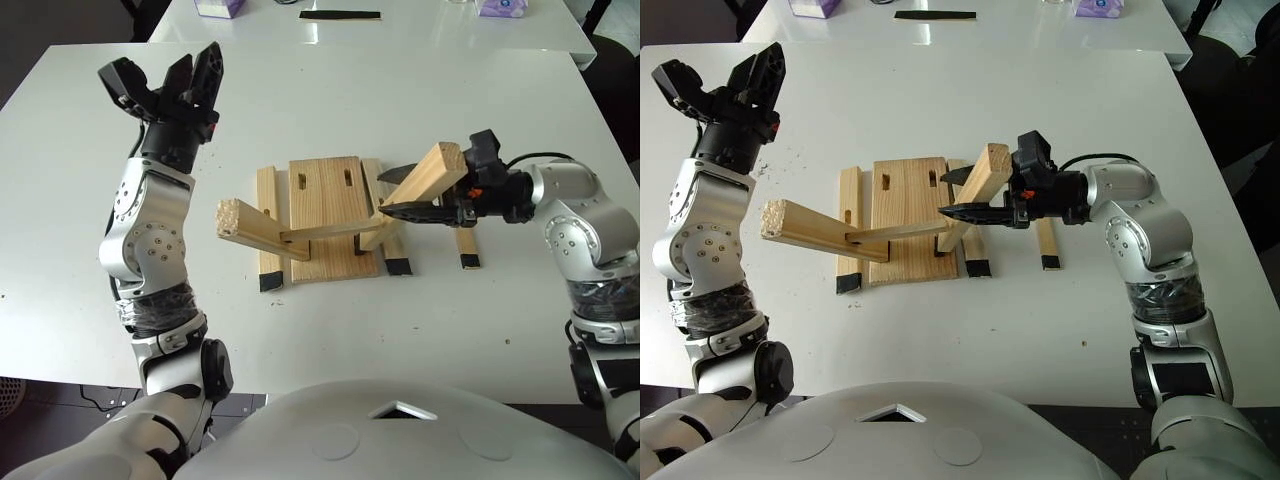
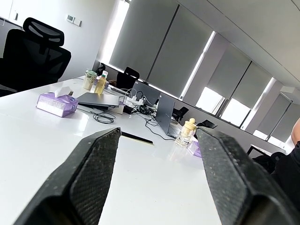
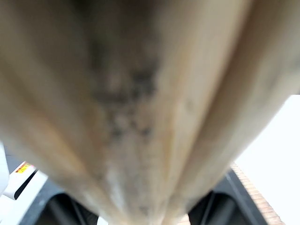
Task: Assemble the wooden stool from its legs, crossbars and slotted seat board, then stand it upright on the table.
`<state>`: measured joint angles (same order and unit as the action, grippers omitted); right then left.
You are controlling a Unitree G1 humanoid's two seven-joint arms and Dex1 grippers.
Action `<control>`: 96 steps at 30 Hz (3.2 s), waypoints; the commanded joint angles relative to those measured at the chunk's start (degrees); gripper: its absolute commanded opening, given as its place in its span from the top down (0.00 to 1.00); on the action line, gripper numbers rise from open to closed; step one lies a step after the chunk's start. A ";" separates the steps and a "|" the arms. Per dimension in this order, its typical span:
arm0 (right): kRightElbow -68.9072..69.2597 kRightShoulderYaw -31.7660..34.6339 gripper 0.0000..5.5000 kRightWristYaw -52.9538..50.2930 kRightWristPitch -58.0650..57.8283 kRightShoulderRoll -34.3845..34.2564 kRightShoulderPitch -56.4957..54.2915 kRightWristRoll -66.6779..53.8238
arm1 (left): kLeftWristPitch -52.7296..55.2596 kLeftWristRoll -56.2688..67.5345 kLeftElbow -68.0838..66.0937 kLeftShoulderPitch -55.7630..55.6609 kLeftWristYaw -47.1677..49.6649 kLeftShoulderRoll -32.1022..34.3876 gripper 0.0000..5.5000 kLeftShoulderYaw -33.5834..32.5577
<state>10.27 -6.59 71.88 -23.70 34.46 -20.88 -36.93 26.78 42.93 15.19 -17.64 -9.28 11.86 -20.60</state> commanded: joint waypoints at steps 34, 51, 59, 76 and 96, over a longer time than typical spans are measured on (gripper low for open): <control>1.60 -4.38 0.64 -5.45 11.91 -1.52 4.66 12.66 | 15.73 23.89 23.00 -19.22 14.98 6.31 0.51 9.33; -1.51 -4.10 0.64 -5.71 8.26 -0.34 3.58 12.32 | 22.91 37.59 32.22 -6.79 23.57 18.91 1.00 16.86; -1.17 -3.53 0.64 -6.37 7.83 0.12 4.45 12.39 | 20.93 54.95 31.40 -2.65 38.00 26.83 1.00 19.37; -8.06 -7.07 0.64 -5.41 7.65 -1.98 -1.73 13.79 | 23.02 39.09 32.26 0.66 37.86 29.08 1.00 33.90; -11.96 -8.12 0.64 -4.81 8.86 -2.62 -4.74 14.21 | 26.73 23.92 32.19 3.03 35.19 22.58 1.00 35.24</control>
<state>0.53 -13.40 67.71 -13.58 31.21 -26.12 -26.73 51.72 68.28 47.70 -16.04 26.41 34.11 13.84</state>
